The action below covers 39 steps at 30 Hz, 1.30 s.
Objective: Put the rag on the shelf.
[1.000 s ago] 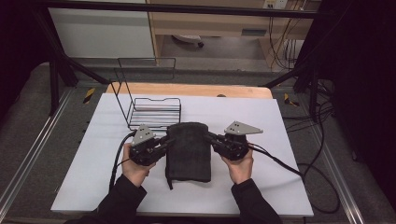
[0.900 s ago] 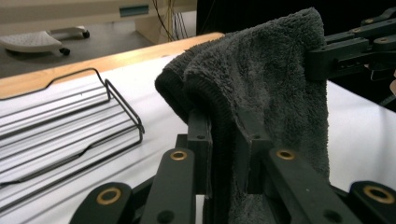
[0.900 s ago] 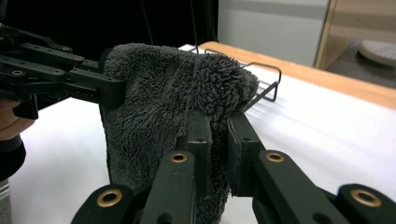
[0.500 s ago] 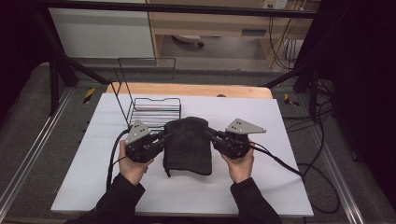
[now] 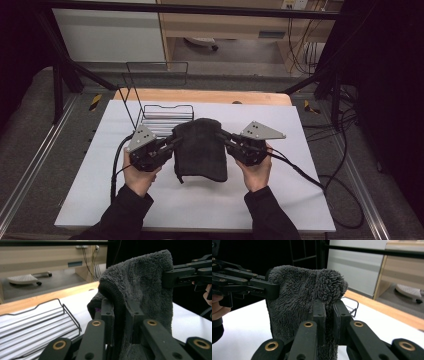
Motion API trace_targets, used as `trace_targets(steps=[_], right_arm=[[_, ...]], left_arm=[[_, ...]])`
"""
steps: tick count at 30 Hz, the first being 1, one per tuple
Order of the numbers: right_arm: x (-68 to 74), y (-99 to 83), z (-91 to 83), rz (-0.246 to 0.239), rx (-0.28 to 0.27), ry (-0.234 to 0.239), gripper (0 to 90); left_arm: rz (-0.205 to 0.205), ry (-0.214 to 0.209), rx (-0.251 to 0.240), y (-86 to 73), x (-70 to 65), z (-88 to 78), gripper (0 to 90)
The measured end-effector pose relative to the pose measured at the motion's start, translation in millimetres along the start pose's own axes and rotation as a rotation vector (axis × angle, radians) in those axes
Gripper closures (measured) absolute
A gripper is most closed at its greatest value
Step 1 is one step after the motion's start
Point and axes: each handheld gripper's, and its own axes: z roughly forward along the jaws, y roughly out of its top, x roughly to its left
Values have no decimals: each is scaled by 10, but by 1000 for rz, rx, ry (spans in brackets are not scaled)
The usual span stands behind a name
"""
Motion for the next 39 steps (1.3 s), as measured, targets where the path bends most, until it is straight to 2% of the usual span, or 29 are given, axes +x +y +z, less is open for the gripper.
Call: trace_targets(steps=[15, 24, 32, 39], right_arm=[[95, 276, 40, -48, -68, 6, 827], [156, 456, 82, -50, -109, 7, 827], [235, 621, 145, -70, -154, 11, 826], [271, 781, 238, -67, -193, 23, 826]], left_arm=[[-5, 28, -85, 177, 79, -141, 786], [-5, 53, -138, 309, 130, -226, 786], [19, 107, -187, 457, 214, -326, 785], [-1, 121, -224, 567, 299, -402, 786]])
